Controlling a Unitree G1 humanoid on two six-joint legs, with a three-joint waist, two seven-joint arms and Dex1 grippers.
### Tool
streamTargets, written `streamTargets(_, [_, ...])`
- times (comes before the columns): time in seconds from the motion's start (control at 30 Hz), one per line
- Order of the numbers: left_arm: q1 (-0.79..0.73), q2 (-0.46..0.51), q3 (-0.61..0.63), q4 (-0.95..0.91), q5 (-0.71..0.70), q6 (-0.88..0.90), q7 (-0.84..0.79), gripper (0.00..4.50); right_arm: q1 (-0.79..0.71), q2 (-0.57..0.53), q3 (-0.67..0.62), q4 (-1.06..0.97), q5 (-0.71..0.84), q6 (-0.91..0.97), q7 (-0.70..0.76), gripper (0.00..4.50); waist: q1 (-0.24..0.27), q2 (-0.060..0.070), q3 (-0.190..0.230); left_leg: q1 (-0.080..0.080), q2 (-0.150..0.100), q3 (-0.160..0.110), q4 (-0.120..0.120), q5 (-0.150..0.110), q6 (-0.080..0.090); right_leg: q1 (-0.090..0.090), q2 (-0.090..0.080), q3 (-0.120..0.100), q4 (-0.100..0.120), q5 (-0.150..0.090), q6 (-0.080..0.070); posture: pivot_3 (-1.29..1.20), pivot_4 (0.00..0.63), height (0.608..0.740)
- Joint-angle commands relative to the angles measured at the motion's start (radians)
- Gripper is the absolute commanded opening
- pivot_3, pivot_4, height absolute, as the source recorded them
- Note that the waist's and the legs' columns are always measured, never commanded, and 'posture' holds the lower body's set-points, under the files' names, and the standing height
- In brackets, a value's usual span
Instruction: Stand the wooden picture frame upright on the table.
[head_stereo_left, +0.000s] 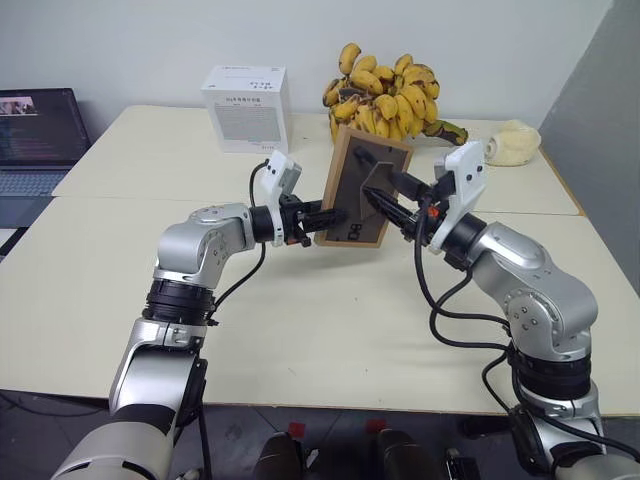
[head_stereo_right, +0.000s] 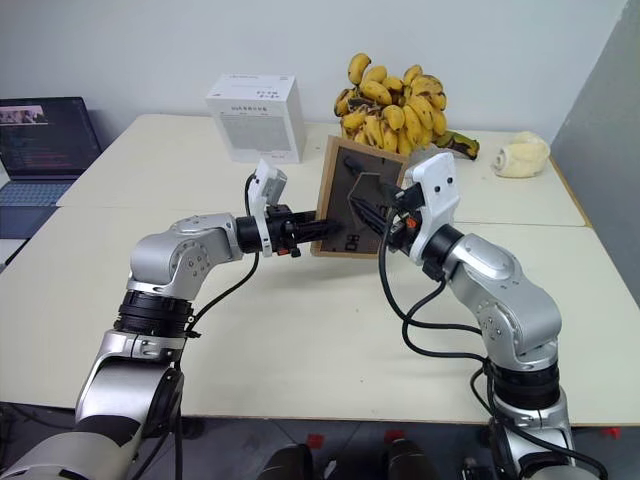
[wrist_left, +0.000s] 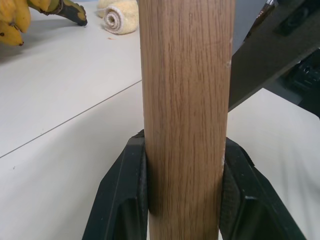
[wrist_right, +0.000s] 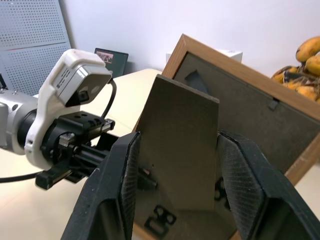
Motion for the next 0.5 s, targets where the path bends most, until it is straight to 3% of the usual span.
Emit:
streamTargets(0.03, [-0.052,-0.006,0.026,-0.047,-0.011,-0.034,-0.015,1.29,0.004,-0.008,-0.01,-0.03,0.012,-0.006,-0.003,2.42,0.0,0.0,0.0,0.0,0.0,0.0,0.0,0.0,0.0,0.0,0.0,0.0,0.0,0.0,0.0,0.0,0.15,0.74])
streamTargets(0.33, [-0.058,-0.014,0.02,-0.054,-0.004,-0.031,-0.021,1.29,-0.029,-0.027,0.021,-0.003,-0.02,-0.028,0.005,4.26,0.0,0.0,0.0,0.0,0.0,0.0,0.0,0.0,0.0,0.0,0.0,0.0,0.0,0.0,0.0,0.0,0.15,0.74])
streamTargets(0.5, [-0.045,0.003,0.021,-0.065,0.0,-0.025,-0.029,1.29,0.027,-0.17,0.027,-0.043,-0.047,-0.033,0.092,4.26,0.001,0.0,0.0,0.0,0.0,0.0,0.0,0.0,0.0,0.0,0.0,0.0,0.0,0.0,0.0,0.0,0.15,0.74])
